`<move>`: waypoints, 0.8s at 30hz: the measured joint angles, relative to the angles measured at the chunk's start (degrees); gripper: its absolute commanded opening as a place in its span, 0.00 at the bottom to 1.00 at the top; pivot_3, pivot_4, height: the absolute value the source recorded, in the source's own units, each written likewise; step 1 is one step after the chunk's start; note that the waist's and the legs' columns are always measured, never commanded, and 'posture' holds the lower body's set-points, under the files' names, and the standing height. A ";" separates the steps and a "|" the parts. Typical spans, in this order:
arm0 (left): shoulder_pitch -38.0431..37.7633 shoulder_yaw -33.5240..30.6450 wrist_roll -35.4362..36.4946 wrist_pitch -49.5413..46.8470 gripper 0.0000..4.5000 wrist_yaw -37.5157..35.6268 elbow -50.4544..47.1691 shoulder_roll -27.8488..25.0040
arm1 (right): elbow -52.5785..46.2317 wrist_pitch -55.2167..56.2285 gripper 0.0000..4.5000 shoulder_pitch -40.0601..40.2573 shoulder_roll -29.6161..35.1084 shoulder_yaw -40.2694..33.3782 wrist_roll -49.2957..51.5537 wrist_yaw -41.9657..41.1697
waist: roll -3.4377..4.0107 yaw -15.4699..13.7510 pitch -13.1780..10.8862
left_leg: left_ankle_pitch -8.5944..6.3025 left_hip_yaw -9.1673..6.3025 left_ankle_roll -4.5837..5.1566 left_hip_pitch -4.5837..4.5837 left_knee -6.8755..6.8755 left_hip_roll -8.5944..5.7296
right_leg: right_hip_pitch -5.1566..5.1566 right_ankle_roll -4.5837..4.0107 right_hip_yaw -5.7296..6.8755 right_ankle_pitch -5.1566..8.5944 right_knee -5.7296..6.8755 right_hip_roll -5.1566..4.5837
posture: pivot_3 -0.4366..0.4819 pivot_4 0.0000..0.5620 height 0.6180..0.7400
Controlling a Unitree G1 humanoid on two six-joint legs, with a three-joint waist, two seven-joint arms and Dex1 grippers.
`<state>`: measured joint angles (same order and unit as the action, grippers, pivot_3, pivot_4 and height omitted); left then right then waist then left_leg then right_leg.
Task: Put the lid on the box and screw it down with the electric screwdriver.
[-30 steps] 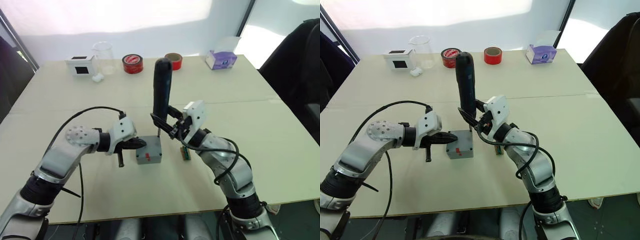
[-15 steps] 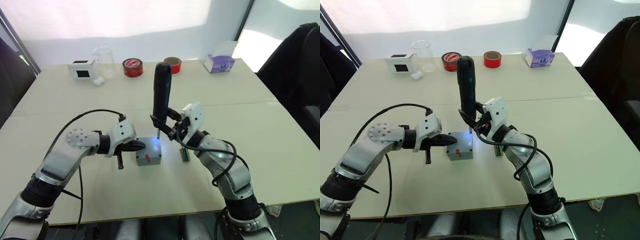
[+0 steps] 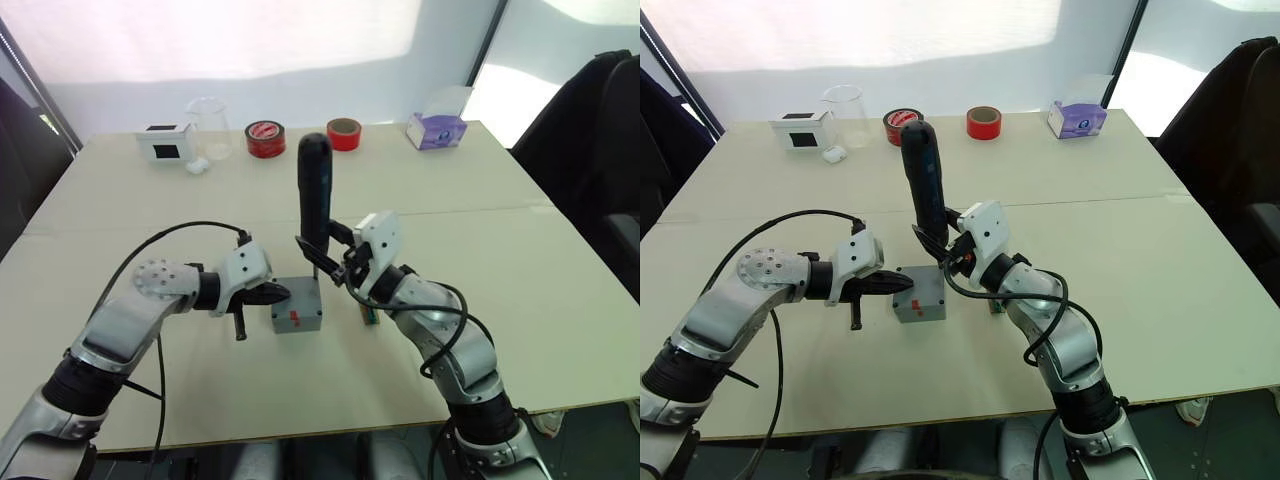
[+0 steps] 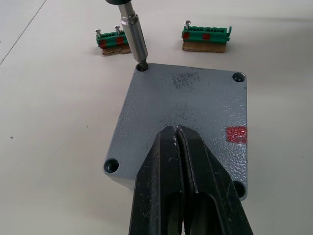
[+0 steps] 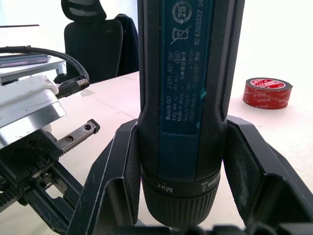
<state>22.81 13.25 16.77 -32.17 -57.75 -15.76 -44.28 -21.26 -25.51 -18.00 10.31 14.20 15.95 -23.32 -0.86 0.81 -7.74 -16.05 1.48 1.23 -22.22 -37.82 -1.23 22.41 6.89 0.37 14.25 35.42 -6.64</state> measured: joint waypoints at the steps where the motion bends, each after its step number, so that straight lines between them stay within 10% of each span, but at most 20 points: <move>1: 0.00 0.00 0.00 0.00 0.00 -0.01 0.00 0.00 | 0.00 0.00 0.40 0.01 0.00 0.00 -0.01 0.00 | 0.00 0.01 0.00 | 0.00 0.00 0.00 0.01 0.01 0.00 | 0.01 0.00 0.00 0.00 -0.01 -0.01 | 0.48 0.27 1.00; 24: -0.34 0.02 -0.16 -0.07 0.00 0.30 -0.04 0.65 | 1.34 1.66 0.40 -0.04 -0.96 -0.22 0.06 -0.95 | 0.04 -0.04 -0.01 | -0.07 0.05 -0.12 0.65 0.75 0.01 | -0.13 -0.28 -0.06 0.15 -0.32 -0.39 | 0.48 0.27 1.00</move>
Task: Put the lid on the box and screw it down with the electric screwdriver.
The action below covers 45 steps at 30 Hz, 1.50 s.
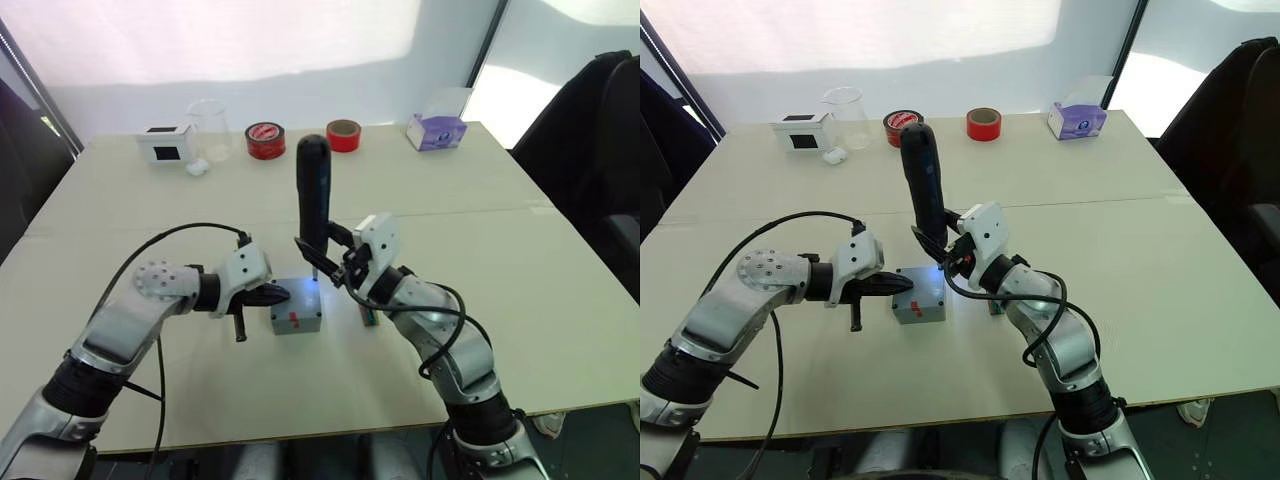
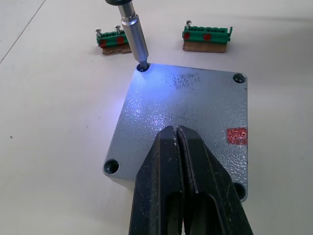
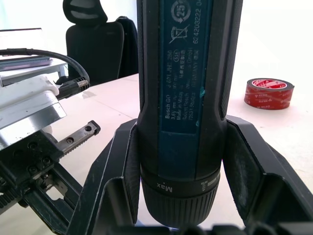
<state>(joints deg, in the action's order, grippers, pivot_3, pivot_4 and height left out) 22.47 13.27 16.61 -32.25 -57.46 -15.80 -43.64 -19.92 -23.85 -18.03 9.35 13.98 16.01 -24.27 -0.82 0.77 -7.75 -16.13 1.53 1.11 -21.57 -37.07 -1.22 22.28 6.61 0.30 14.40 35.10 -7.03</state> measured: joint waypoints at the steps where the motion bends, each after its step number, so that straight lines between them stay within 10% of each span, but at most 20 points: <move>1: 0.01 0.00 -0.01 0.01 0.00 0.00 0.01 0.03 | 0.00 0.00 0.40 -0.16 -0.19 -0.23 0.11 -0.12 | 0.00 0.00 0.00 | -0.02 0.00 -0.03 0.00 0.00 0.00 | 0.01 -0.01 0.00 0.01 0.00 0.00 | 0.48 0.27 1.00; 21: 0.45 -2.08 1.57 0.83 0.00 -0.75 1.47 2.95 | -5.57 -26.98 0.40 -20.02 3.71 -24.63 25.14 7.97 | 0.42 -0.06 -0.46 | 0.06 -0.05 -0.16 -1.61 -0.13 -0.03 | 1.24 0.02 0.07 -0.13 0.06 -0.07 | 0.48 0.27 1.00; 27: 0.35 -10.37 11.82 -6.67 0.00 1.79 1.96 8.04 | 4.82 -53.30 0.40 -31.54 17.68 -36.89 42.17 15.84 | 0.33 -0.01 -1.49 | 0.07 -0.09 -0.14 -1.95 -0.34 -0.03 | 1.48 0.11 0.15 -0.20 0.11 -0.08 | 0.48 0.27 1.00; 37: -1.06 -12.80 18.92 -13.84 0.00 -2.25 -7.94 -3.05 | 25.34 -68.28 0.40 -21.61 48.17 -22.23 51.82 12.18 | 0.36 0.13 -1.65 | 0.04 0.08 -0.03 -2.71 -0.39 -0.06 | 2.13 0.20 0.23 -0.23 0.02 0.22 | 0.48 0.27 1.00; 45: -2.92 -10.46 20.99 -14.36 0.00 -3.44 -14.35 -4.24 | 33.48 -68.30 0.40 -21.70 50.52 -11.99 47.54 6.72 | 0.71 0.02 -2.16 | 0.00 0.12 0.07 -2.83 -1.11 -0.02 | 2.06 0.64 0.13 -0.48 0.16 0.32 | 0.48 0.27 1.00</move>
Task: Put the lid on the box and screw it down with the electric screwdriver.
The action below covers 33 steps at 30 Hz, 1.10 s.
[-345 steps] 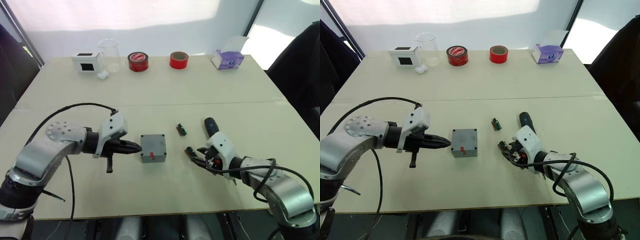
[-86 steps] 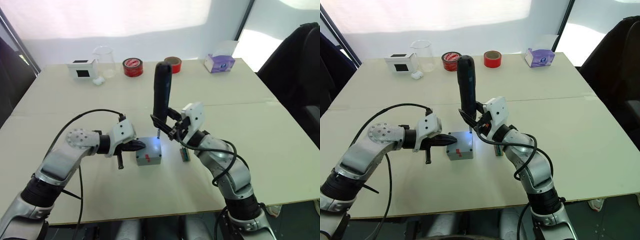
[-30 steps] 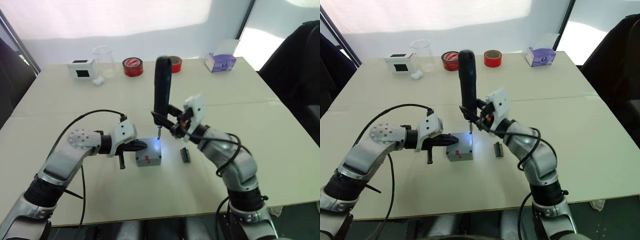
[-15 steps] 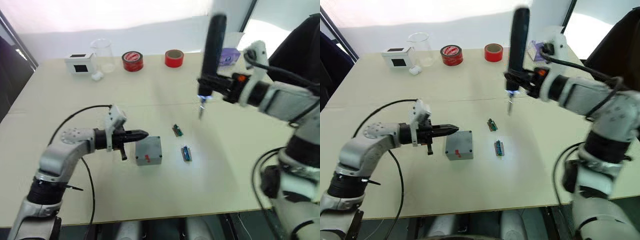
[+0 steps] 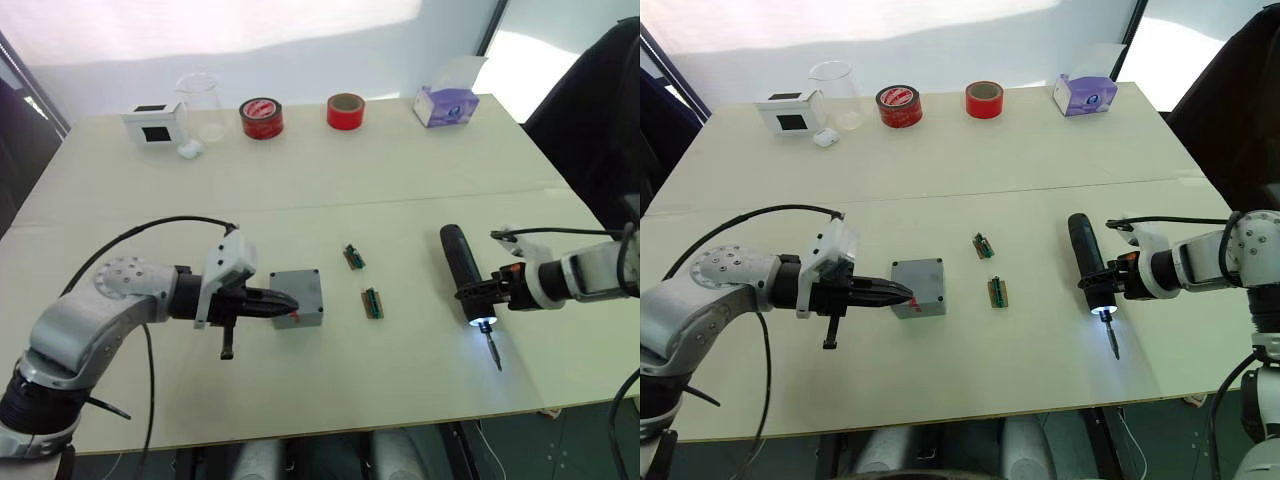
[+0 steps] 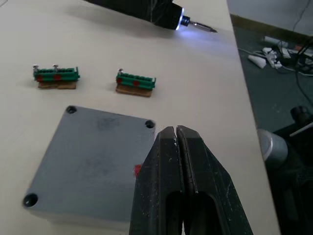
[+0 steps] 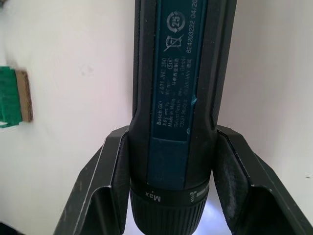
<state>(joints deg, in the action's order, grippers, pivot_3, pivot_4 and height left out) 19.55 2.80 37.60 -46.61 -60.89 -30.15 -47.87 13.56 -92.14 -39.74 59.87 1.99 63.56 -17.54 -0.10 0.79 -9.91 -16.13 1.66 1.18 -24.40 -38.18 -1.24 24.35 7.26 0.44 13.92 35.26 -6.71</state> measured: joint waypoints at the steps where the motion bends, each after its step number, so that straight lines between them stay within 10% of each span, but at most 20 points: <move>1: -0.56 0.60 -0.19 0.02 0.00 0.35 -0.13 0.24 | 0.45 0.00 0.40 -0.50 -0.01 0.24 -1.49 -0.85 | -0.01 -0.05 0.00 | 0.00 0.00 0.00 -0.01 -0.01 0.00 | 0.00 0.01 0.00 -0.01 0.00 0.00 | 0.48 0.27 1.00; 3: -1.21 1.01 -0.41 -0.01 0.00 1.63 -0.15 1.07 | 1.62 0.01 0.40 -1.42 -0.04 1.00 -4.78 -2.63 | -0.13 -0.33 -0.07 | 0.00 -0.05 0.00 -0.06 -0.03 -0.02 | -0.01 0.06 0.00 -0.03 0.00 0.02 | 0.48 0.27 1.00; 11: -1.20 0.39 -0.64 0.00 0.00 3.70 0.94 0.59 | -1.91 2.37 0.99 -1.61 1.46 5.21 -13.27 -10.64 | -0.19 -0.23 -0.10 | 0.01 -0.07 -0.01 -0.06 -0.08 -0.03 | -0.03 0.08 0.01 -0.05 0.01 0.02 | 0.48 0.27 1.00; 28: 1.49 -4.21 -7.09 6.84 0.00 3.60 16.28 -2.93 | -13.88 7.31 0.99 -11.24 -3.18 -0.53 -17.74 -20.61 | -0.20 -0.25 -0.11 | 0.02 -0.06 -0.04 -0.06 -0.09 -0.02 | -0.01 0.10 0.02 -0.05 0.06 0.03 | 0.48 0.27 1.00; 33: 0.69 -0.40 -12.63 9.73 0.00 5.87 17.78 -0.95 | -40.87 26.61 0.99 1.67 -4.34 8.26 -20.85 -29.62 | -0.31 -0.19 -0.09 | 0.02 -0.10 -0.05 -0.07 -0.10 -0.02 | -0.01 0.13 0.03 -0.04 0.08 0.04 | 0.48 0.27 1.00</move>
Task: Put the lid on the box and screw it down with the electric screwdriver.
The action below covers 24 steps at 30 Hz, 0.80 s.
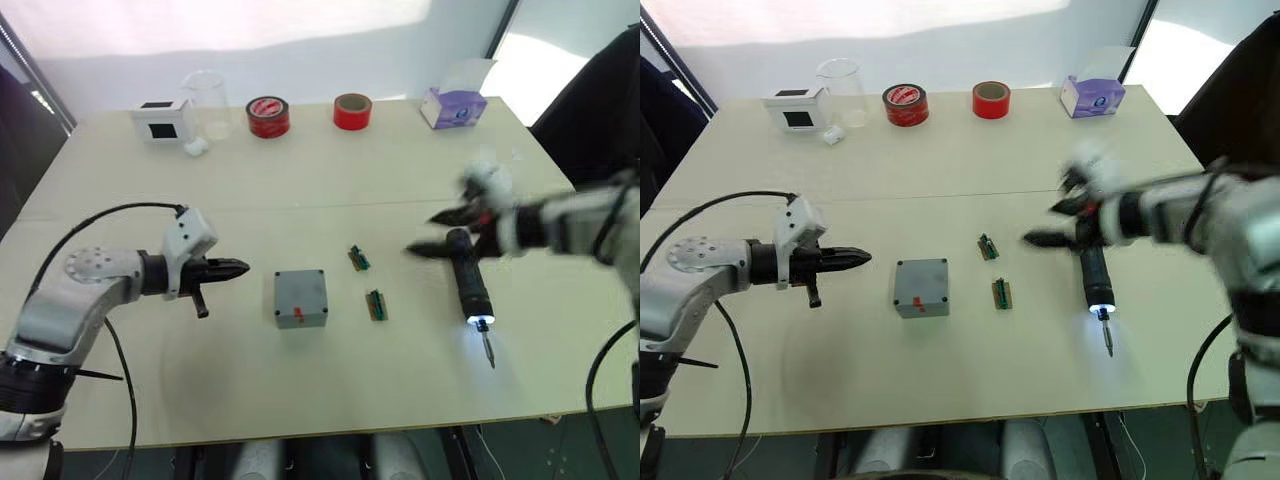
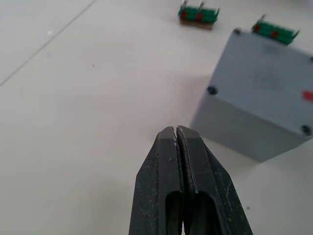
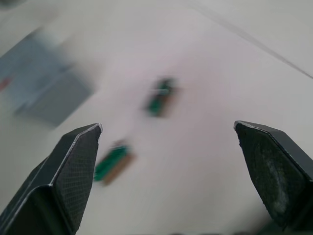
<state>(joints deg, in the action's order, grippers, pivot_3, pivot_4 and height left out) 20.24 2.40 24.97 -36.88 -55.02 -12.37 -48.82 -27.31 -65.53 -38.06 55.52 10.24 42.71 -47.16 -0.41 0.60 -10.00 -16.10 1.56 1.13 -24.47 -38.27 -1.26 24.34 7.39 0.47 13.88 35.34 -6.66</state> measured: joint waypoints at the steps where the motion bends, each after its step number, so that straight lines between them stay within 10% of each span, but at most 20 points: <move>1: -0.34 1.14 -0.81 0.09 0.00 0.58 -0.37 0.74 | -2.51 2.29 0.99 2.88 -0.87 1.43 -0.50 -0.85 | -0.03 -0.06 0.00 | 0.00 0.01 0.00 0.00 -0.08 -0.02 | -0.02 0.00 -0.01 0.00 0.06 -0.03 | 0.48 0.27 1.00; 24: 3.34 8.53 -7.33 -1.34 0.00 3.37 1.47 7.06 | 4.19 2.54 0.99 3.25 -19.14 13.23 -9.69 1.60 | -0.13 -0.17 0.00 | -0.05 -0.07 0.09 0.01 -0.87 -0.03 | -0.10 0.01 -0.01 -0.02 0.78 -0.03 | 0.48 0.27 1.00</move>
<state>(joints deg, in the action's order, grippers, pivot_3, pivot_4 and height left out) 23.59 10.93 17.63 -38.22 -51.65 -10.90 -41.76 -23.11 -63.00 -34.81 36.39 23.48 33.02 -45.57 -0.54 0.44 -10.00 -16.15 1.49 1.21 -24.46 -39.15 -1.30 24.24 7.40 0.45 13.86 36.11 -6.69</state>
